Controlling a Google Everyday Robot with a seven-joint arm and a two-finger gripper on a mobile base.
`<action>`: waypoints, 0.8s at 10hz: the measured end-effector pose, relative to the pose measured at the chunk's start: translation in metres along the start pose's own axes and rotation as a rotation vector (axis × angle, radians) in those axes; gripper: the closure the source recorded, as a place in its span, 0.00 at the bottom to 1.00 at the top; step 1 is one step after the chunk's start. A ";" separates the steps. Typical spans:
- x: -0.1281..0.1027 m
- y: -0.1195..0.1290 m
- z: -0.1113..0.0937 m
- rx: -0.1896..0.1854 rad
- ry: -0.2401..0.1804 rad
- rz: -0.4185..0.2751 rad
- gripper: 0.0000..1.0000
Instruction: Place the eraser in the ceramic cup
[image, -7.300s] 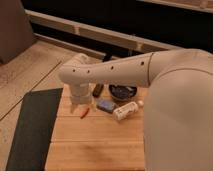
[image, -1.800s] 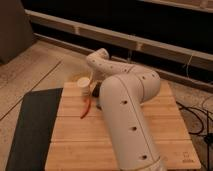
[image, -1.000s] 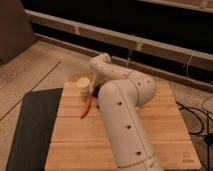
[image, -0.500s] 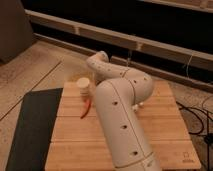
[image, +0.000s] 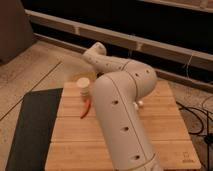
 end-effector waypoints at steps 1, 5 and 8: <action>-0.012 0.004 -0.016 -0.002 -0.042 -0.016 1.00; -0.023 0.041 -0.066 -0.053 -0.148 -0.096 1.00; 0.000 0.075 -0.076 -0.114 -0.146 -0.150 1.00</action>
